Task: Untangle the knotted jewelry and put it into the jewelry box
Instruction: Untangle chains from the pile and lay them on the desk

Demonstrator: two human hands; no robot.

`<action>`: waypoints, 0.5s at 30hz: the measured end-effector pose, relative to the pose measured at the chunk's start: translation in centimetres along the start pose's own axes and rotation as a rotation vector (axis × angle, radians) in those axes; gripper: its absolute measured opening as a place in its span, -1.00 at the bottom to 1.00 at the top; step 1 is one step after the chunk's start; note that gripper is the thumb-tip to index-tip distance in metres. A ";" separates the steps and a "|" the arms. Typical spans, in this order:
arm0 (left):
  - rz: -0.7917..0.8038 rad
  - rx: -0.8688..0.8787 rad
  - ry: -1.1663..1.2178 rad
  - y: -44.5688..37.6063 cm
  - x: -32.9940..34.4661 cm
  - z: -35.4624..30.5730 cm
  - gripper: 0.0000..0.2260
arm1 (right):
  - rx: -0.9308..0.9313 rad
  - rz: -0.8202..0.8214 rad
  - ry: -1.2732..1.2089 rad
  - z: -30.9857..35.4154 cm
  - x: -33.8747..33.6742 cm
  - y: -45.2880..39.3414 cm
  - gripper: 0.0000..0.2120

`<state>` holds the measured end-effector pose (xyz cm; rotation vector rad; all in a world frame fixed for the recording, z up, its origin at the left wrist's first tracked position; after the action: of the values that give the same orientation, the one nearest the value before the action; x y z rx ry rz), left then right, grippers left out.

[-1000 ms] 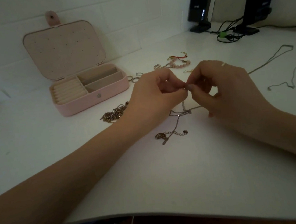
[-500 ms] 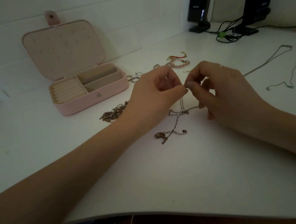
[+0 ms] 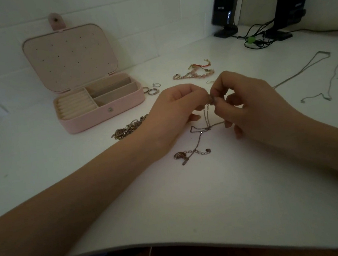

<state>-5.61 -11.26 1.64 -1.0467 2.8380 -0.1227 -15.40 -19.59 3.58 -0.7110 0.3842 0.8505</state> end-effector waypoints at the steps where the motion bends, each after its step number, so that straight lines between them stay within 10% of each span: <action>1: 0.010 -0.020 0.019 0.0 0.1 0.0 -0.87 | -0.009 -0.008 0.016 0.0 0.0 0.0 -0.92; 8: 0.001 -0.126 0.182 0.0 -0.3 -0.4 -0.79 | 0.061 -0.091 -0.022 -1.2 -0.8 -0.3 -0.92; 15: 0.003 -0.050 0.112 -0.1 -0.2 0.0 -0.72 | 0.394 -0.048 -0.685 -1.8 -0.7 -1.0 -0.79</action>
<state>-5.33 -11.20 1.63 -1.0783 2.9572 -0.1144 -15.13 -21.67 3.15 -0.0414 -0.0855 0.8844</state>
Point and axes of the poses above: each hand's wrist, its own y-axis away from the middle knuckle, its own x-axis out of the palm, z = x × y, the point moved 5 cm from there along -y, towards the middle knuckle, and after that the axes turned 7 degrees about -z, right-handed, at the moved point
